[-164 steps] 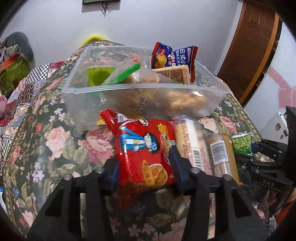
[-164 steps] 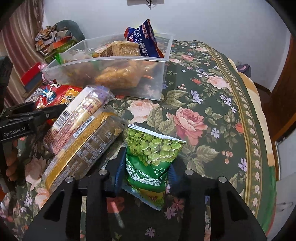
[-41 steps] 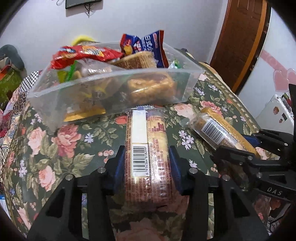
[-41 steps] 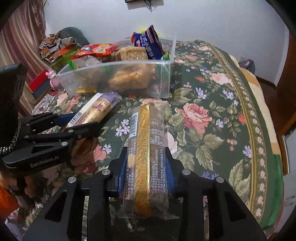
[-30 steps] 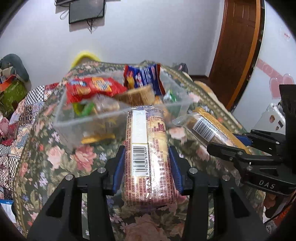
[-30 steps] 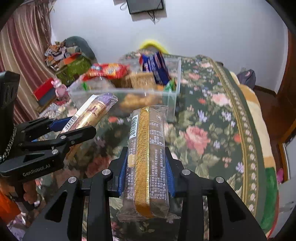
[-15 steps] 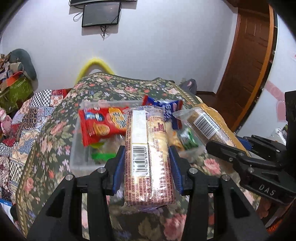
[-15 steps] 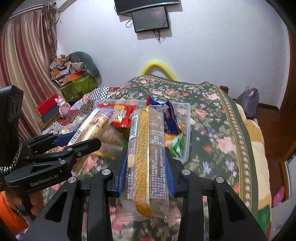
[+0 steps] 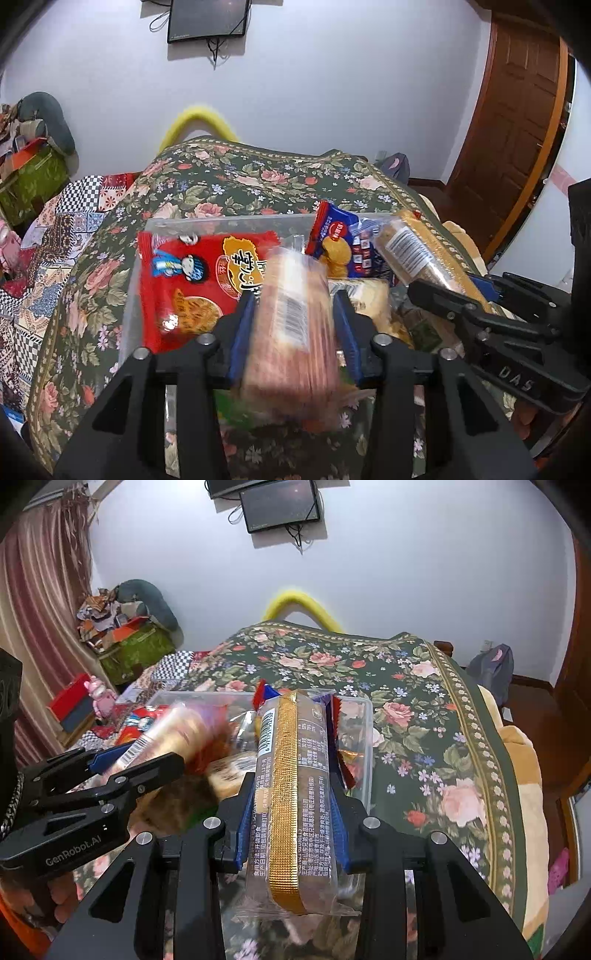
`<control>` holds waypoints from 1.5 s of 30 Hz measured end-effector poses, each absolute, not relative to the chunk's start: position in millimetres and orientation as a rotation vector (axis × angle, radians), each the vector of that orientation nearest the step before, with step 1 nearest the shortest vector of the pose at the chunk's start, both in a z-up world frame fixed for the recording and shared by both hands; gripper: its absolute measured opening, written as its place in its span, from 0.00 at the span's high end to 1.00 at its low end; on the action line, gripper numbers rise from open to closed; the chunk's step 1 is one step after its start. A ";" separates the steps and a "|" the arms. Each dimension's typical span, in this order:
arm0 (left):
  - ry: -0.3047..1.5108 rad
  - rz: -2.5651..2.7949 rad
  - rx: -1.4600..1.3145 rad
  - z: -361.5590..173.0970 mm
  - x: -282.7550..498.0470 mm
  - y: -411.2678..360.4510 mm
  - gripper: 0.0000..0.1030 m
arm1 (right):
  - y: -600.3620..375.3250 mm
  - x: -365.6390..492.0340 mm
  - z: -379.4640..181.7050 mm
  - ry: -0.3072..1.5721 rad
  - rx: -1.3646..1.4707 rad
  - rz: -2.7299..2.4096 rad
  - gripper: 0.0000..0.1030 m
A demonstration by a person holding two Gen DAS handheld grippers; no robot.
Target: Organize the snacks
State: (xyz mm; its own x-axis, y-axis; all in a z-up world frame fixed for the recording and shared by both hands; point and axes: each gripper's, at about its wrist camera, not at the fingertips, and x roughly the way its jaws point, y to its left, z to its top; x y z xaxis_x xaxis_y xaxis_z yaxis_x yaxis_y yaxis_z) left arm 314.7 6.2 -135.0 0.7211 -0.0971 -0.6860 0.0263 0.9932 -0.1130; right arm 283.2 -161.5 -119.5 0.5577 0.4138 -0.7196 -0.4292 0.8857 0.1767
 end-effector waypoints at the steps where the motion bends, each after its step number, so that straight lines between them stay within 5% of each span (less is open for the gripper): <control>1: 0.765 -0.076 -0.100 -136.0 316.3 5.5 0.60 | -158.8 284.7 -121.6 0.846 -0.029 0.498 0.68; 17: 0.754 -0.102 -0.091 -115.2 271.1 2.1 0.50 | -168.4 259.7 -101.5 0.854 -0.095 0.502 0.63; 32: 0.458 -0.081 -0.068 -1.7 141.5 1.8 0.45 | -193.6 160.4 17.1 0.580 0.005 0.544 0.63; 35: 0.418 -0.082 -0.071 11.0 117.6 2.1 0.36 | -194.3 141.9 27.9 0.536 0.023 0.549 0.55; 40: 0.363 -0.058 -0.057 23.9 85.3 1.1 0.14 | -195.2 118.0 38.0 0.472 0.041 0.540 0.24; 45: 0.335 -0.026 -0.058 26.6 68.3 0.6 0.07 | -192.6 108.5 39.4 0.451 0.031 0.536 0.18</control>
